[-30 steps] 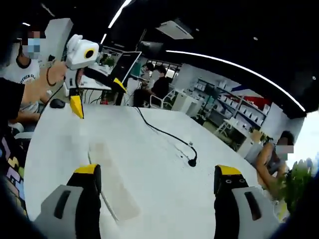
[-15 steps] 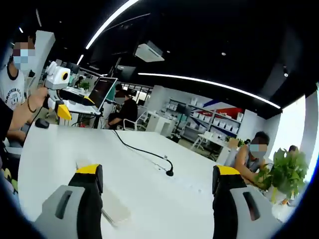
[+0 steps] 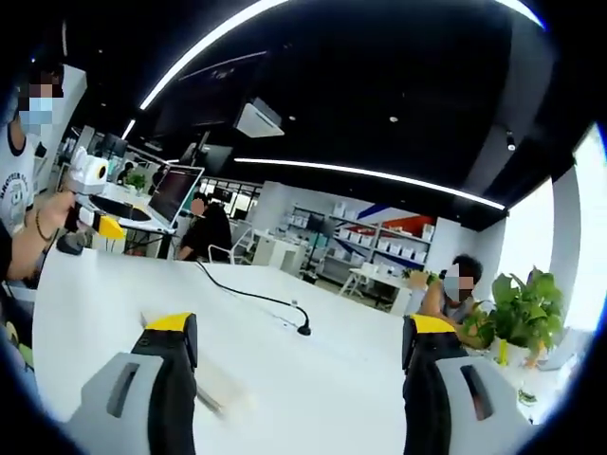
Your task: Arrange the utensils inside the cutlery case until each visible utensil rests in its matching compartment.
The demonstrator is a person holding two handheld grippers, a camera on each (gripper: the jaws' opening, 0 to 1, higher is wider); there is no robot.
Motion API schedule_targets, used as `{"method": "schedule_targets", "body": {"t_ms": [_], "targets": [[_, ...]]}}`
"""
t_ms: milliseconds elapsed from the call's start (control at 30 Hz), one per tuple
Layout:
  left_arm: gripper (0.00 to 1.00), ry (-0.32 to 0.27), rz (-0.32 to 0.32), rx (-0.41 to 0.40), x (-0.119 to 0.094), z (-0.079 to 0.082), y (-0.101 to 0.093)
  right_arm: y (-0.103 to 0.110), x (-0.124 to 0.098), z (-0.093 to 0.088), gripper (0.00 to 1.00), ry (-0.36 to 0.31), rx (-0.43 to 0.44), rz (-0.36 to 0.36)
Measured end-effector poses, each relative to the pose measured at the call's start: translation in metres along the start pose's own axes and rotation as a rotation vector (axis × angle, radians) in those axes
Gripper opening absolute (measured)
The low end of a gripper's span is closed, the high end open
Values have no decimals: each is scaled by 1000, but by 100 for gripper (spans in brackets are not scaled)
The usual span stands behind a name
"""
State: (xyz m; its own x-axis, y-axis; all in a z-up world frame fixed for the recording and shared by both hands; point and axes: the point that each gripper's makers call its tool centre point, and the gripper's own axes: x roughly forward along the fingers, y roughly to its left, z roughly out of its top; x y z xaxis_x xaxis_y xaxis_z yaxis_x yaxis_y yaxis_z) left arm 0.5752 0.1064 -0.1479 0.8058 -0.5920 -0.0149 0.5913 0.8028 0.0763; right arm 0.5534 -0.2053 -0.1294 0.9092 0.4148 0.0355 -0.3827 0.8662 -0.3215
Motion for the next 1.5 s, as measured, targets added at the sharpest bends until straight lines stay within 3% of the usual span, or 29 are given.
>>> {"method": "schedule_targets", "body": {"t_ms": [400,900,1500], "targets": [[96,-7,57,-53,-20,-24,9,-3,-40,-9,92,-23,44,-97],[95,-48,69,-25,-37,-4,4,-16,-59,-16,90,12,57,-165],[94,-34,57,-38,-37,-9,1,-14,-63,-24,90,47,65,-166]]}}
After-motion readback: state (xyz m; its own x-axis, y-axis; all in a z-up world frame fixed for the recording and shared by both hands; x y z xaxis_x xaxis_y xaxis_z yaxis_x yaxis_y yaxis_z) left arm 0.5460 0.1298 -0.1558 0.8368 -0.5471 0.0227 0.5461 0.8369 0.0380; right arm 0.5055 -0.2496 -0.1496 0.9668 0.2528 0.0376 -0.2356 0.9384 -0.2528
